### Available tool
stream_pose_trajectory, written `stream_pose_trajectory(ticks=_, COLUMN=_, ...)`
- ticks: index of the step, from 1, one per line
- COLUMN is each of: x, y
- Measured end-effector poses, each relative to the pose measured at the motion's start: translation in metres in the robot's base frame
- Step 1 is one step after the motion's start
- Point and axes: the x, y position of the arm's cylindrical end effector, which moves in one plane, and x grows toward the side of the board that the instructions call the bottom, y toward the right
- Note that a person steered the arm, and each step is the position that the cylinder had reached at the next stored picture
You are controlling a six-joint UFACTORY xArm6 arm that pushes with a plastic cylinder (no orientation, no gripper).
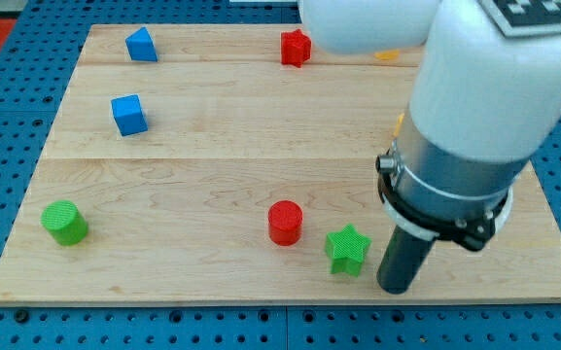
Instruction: Place the green star towards the bottom right side of the blue cube
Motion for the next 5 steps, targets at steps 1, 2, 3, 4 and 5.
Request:
stream_pose_trajectory(ticks=1, x=-0.014, y=-0.046)
stream_pose_trajectory(ticks=2, x=-0.051, y=-0.087)
stream_pose_trajectory(ticks=3, x=-0.084, y=-0.126)
stream_pose_trajectory(ticks=4, x=-0.131, y=-0.142)
stream_pose_trajectory(ticks=5, x=-0.182, y=-0.146)
